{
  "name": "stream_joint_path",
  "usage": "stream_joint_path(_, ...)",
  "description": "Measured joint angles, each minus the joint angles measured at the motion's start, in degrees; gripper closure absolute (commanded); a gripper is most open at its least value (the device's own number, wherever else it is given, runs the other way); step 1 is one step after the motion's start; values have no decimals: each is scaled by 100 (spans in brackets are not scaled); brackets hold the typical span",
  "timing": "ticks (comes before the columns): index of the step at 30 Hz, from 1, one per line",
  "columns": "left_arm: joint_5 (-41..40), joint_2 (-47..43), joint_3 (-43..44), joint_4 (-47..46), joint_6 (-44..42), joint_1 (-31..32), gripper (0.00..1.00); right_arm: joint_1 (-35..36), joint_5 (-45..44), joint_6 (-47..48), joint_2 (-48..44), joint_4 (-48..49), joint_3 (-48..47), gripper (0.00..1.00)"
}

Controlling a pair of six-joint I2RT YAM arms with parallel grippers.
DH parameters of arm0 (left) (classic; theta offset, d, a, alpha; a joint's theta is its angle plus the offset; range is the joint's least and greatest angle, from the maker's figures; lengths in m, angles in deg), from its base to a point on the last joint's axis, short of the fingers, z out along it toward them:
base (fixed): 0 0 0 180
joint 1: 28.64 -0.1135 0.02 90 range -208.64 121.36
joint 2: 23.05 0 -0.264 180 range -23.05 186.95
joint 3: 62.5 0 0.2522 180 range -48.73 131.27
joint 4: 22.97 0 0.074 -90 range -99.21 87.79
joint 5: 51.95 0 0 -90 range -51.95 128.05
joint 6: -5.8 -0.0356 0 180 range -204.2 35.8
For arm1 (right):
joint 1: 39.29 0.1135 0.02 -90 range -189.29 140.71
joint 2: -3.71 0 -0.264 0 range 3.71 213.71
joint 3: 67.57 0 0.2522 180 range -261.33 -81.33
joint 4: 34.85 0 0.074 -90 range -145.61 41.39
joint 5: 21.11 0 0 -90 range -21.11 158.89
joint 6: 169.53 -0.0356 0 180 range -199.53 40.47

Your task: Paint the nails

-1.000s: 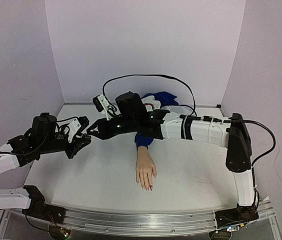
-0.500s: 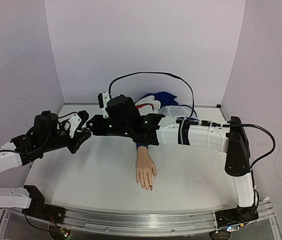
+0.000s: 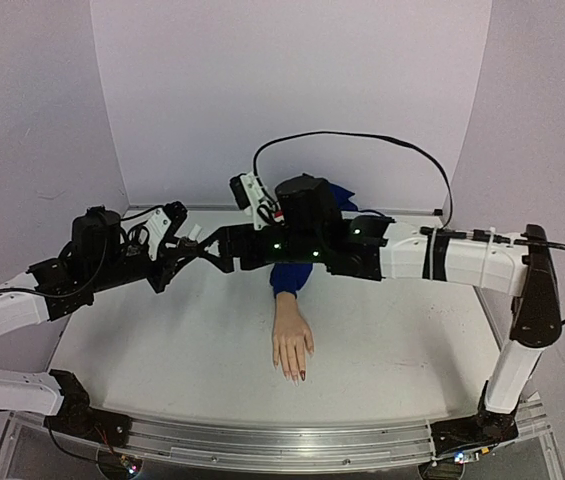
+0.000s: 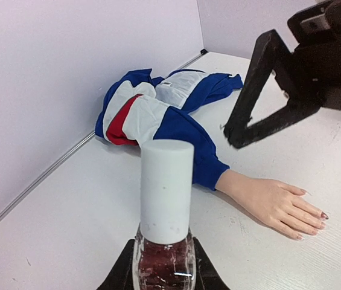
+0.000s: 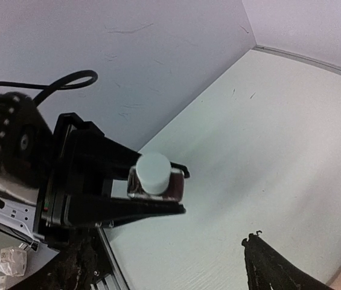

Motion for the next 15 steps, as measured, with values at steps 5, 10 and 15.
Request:
stream_joint_path(5, 662, 35, 33, -35, 184, -175, 100, -243, 428, 509, -658, 4, 625, 9)
stream_joint_path(10, 2660, 337, 295, -22, 487, -319, 100, -485, 1228, 1421, -876, -2, 1029, 18)
stream_joint_path(15, 4218, 629, 490, -81, 776, -315, 100, -726, 2063, 1945, -876, 13, 1071, 30)
